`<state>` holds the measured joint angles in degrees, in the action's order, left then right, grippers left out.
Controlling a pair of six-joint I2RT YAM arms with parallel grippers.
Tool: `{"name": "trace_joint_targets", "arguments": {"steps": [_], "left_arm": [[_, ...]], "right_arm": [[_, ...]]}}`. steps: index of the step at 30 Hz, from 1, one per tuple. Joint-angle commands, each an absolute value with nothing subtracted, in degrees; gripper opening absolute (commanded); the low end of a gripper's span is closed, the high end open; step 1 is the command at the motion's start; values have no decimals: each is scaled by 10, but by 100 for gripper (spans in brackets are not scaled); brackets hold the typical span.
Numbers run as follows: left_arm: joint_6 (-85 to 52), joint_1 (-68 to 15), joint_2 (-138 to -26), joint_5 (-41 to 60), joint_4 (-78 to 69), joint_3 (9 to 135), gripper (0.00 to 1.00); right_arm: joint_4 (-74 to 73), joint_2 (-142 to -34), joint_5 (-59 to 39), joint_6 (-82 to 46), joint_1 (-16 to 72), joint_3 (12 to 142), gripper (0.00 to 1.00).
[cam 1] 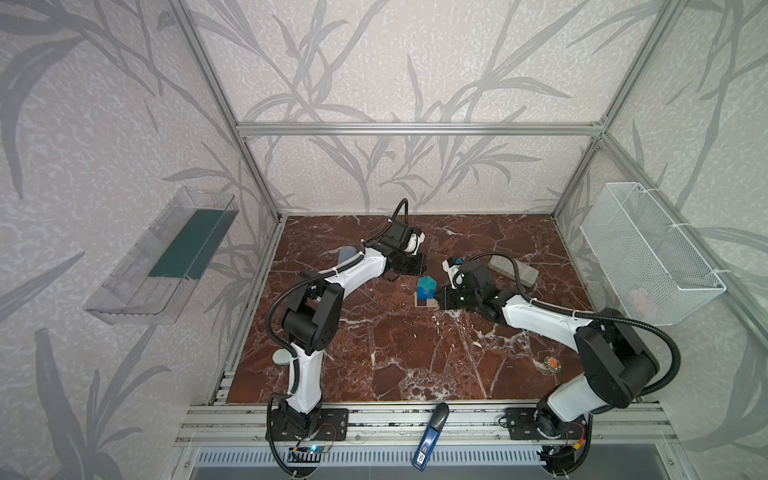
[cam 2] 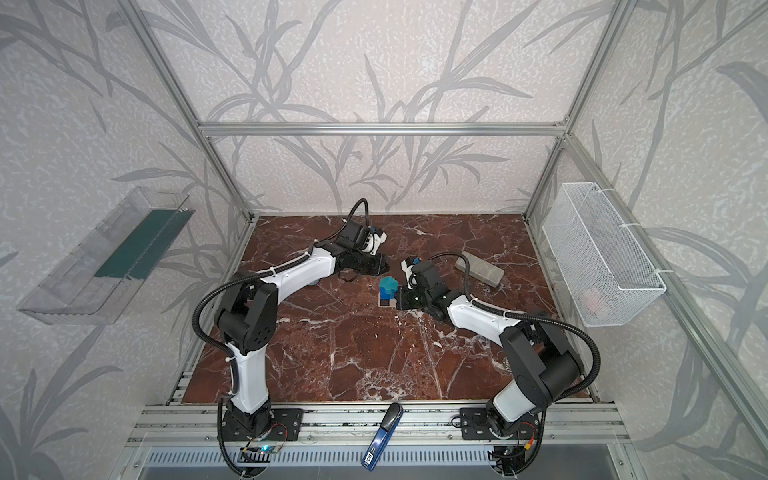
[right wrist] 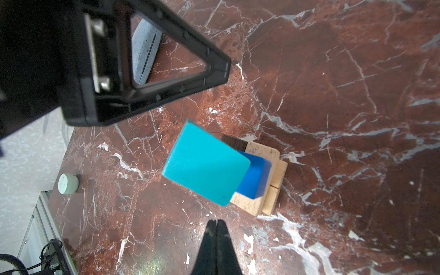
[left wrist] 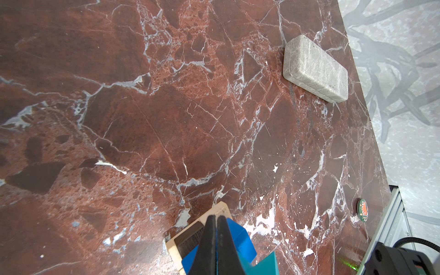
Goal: Build the wood block tower
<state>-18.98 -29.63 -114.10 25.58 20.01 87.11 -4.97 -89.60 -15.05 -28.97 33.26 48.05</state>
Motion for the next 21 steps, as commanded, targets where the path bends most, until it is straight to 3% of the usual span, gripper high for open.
{"name": "trace_joint_targets", "arguments": {"steps": [1,21], "left_arm": [[-175,-300,-1119,252,209,861,0],[-173,-300,-1117,251,209,857,0]], "right_arm": [[-61,-900,-150,-290,330,500,0],[-75,-907,-157,-298,325,503,0]]}}
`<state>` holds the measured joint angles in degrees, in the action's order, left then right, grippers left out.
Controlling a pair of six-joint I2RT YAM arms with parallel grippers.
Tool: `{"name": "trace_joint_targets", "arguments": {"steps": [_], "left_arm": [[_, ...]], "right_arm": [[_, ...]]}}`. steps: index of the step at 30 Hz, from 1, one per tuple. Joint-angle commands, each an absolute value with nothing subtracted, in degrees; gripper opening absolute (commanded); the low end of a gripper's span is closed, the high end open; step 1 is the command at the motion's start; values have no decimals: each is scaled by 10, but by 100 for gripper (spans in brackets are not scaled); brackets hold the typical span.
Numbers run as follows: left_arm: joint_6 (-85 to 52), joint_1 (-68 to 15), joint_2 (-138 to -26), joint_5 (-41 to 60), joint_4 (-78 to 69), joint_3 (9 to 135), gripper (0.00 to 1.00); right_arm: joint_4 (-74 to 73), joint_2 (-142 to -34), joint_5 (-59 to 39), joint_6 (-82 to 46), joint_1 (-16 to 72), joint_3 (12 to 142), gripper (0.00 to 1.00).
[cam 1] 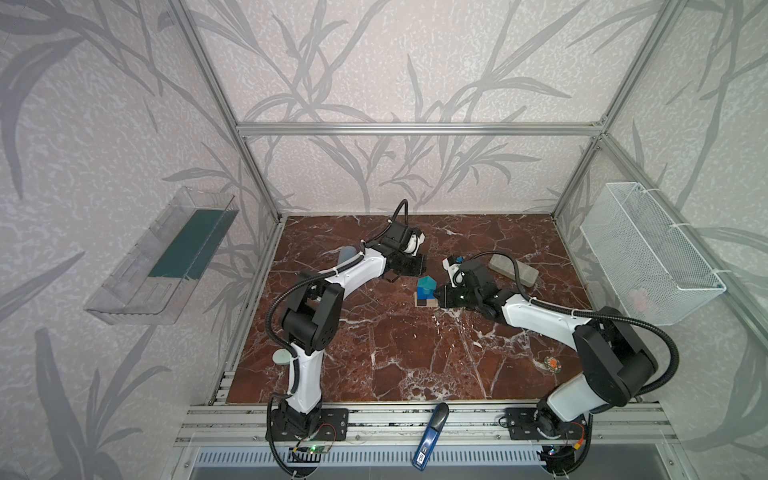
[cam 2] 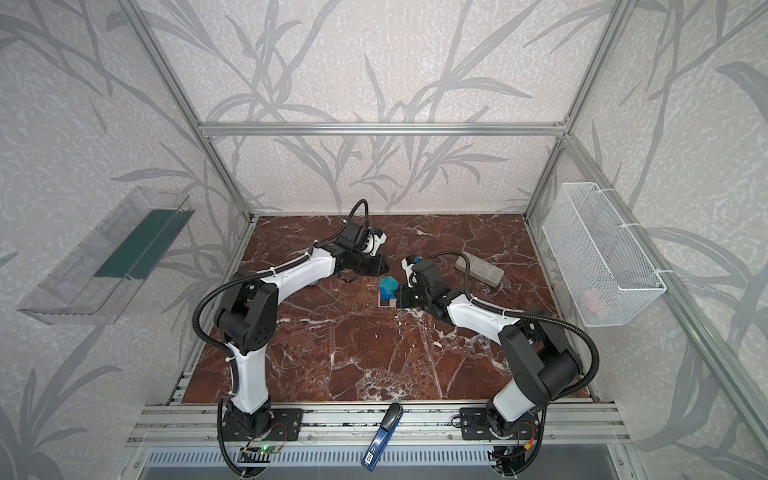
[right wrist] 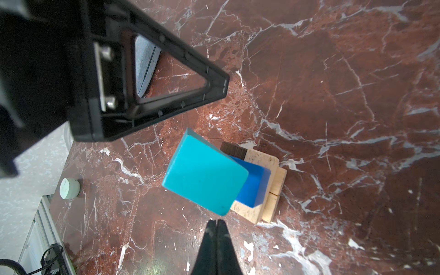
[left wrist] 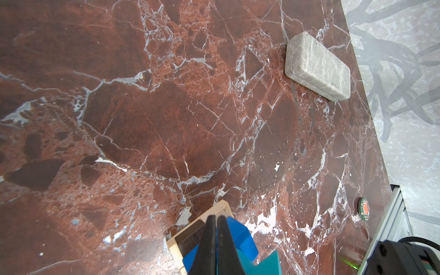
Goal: Build the wood block tower
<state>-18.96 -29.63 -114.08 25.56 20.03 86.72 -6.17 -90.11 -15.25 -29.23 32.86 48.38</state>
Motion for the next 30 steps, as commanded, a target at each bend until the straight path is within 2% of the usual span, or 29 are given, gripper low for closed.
{"name": "trace_joint_targets", "arguments": {"steps": [1,30], "left_arm": [[-173,-300,-1116,250,209,856,0],[-173,-300,-1110,250,208,851,0]], "right_arm": [[-75,-908,-157,-298,325,503,0],[-83,-916,-164,-302,319,504,0]]}}
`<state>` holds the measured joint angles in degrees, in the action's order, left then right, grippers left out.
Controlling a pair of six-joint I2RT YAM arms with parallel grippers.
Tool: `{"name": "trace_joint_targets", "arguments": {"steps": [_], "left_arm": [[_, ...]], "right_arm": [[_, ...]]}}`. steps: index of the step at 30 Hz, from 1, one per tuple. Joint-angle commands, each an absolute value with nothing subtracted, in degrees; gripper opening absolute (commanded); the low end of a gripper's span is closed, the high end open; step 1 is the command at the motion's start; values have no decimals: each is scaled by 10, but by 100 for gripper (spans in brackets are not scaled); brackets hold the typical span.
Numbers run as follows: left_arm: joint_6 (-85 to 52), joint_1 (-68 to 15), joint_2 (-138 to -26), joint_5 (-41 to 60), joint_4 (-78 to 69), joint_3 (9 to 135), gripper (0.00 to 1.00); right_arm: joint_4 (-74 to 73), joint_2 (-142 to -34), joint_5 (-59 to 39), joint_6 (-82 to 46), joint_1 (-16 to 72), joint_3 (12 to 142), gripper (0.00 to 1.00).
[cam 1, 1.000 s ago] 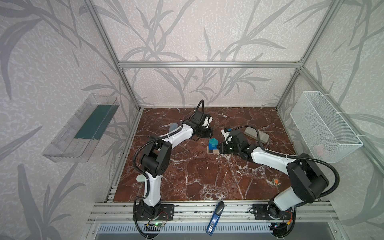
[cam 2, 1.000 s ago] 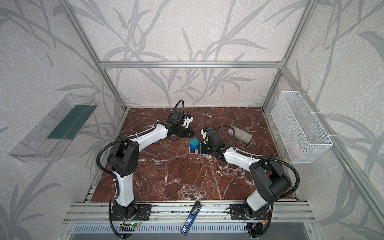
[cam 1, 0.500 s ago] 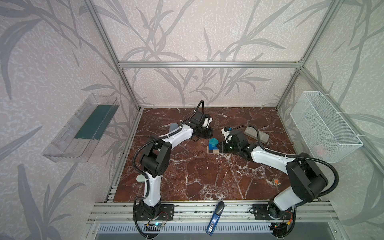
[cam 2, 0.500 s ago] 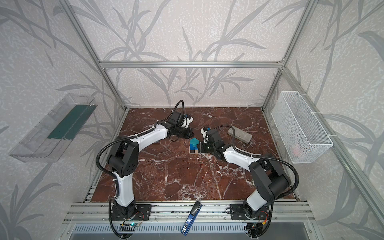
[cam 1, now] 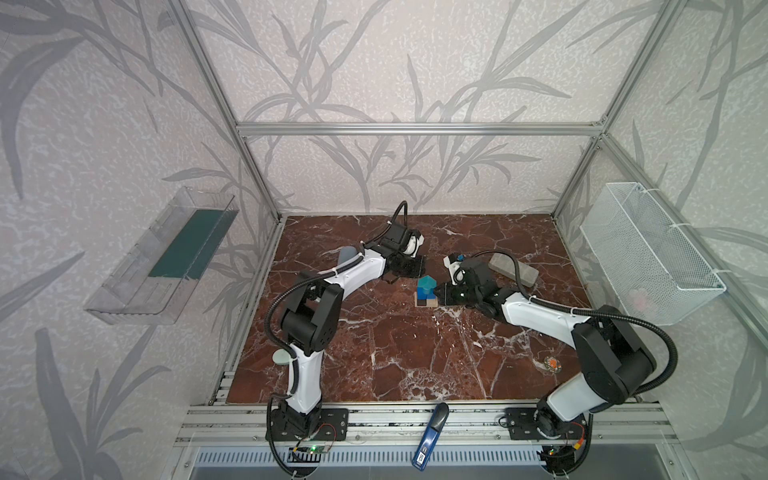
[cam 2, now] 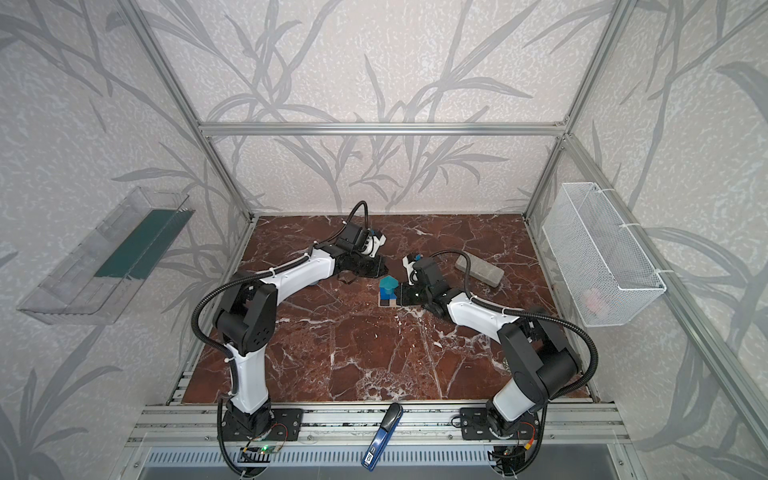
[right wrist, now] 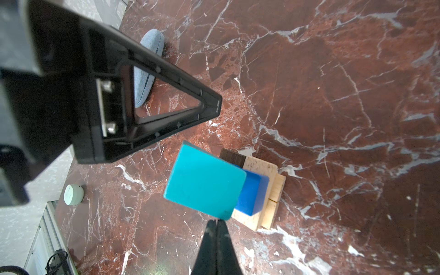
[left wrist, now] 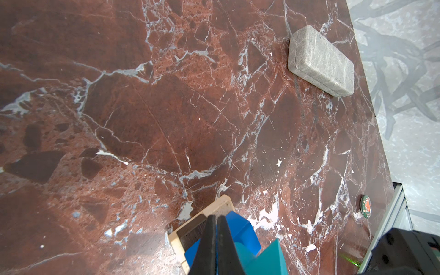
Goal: Build the wood block tower
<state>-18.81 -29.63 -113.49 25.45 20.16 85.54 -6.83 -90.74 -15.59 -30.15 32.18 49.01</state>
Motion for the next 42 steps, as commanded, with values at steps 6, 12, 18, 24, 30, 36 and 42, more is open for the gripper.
{"name": "trace_joint_targets", "arguments": {"steps": [6,12,18,24,30,36,42], "left_arm": [[-173,-300,-1107,250,208,849,0],[-173,-300,-1105,249,207,847,0],[-173,-300,-1105,248,207,847,0],[-173,-300,-1104,246,208,846,0],[-175,-300,-1103,243,206,847,0],[-180,-299,-1101,236,203,849,0],[-188,-299,-1097,220,196,850,0]], "right_arm": [[-83,-916,-164,-302,319,504,0],[-83,-917,-167,-303,319,504,0],[-82,-917,-169,-303,319,503,0],[-82,-915,-171,-304,319,501,0],[-82,-909,-172,-309,319,496,0],[-83,-901,-172,-312,319,485,0],[-83,-890,-177,-316,318,474,0]]}}
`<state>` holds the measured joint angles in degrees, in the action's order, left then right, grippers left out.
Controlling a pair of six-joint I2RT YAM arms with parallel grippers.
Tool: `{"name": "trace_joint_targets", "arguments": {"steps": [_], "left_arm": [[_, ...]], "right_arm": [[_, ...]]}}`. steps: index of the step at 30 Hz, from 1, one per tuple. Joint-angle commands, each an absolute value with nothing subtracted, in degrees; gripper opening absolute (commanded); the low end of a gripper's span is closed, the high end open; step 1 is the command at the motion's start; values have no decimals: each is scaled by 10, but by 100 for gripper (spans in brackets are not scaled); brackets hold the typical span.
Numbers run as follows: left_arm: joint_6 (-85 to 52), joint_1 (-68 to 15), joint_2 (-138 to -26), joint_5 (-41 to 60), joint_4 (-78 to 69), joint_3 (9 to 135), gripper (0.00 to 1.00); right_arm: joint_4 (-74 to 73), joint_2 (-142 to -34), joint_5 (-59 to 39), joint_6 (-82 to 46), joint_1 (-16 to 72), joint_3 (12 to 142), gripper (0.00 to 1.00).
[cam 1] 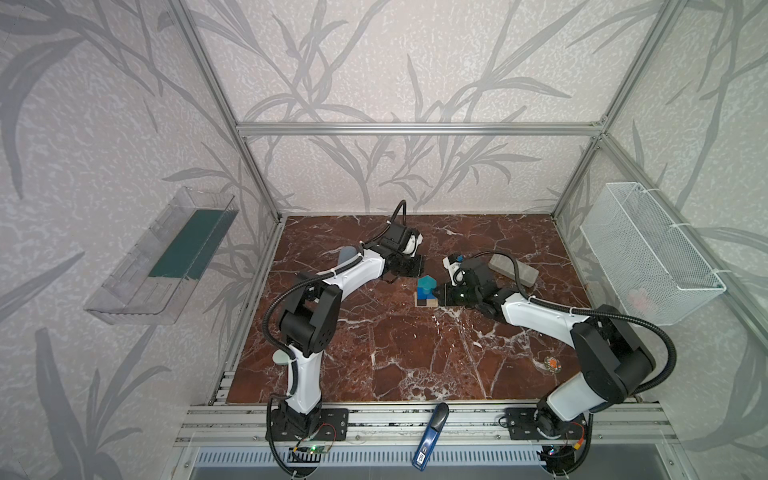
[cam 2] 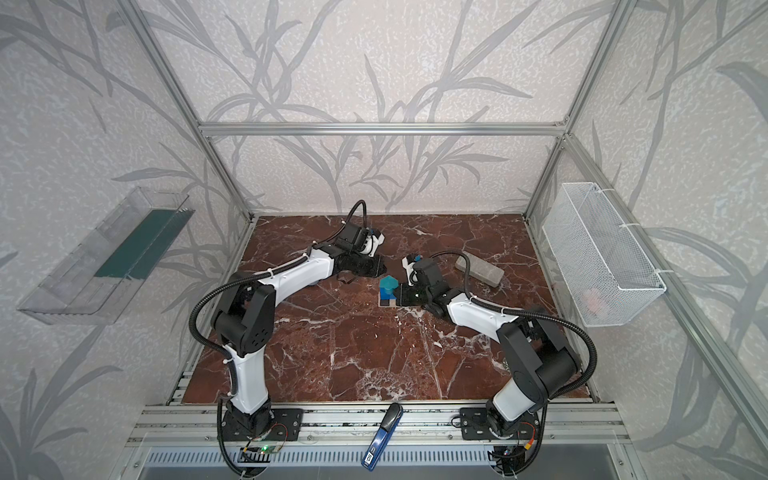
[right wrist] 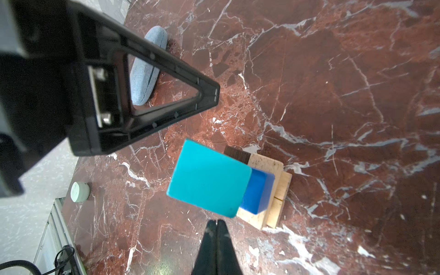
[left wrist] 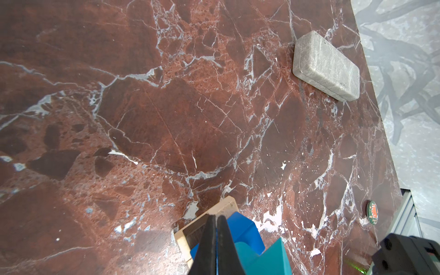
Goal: Build the wood block tower
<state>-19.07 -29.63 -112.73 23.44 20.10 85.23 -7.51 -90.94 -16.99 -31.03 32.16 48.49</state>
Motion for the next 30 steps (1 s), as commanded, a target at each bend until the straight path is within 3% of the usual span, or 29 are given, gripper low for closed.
{"name": "trace_joint_targets", "arguments": {"steps": [1,14,30], "left_arm": [[-189,-299,-1096,217,196,850,0],[-214,-298,-1055,165,175,821,0],[-254,-293,-887,103,105,675,0]], "right_arm": [[-83,-887,-177,-316,318,472,0],[-66,-841,-166,-315,319,448,0],[1,-720,-122,-304,311,406,0]]}}
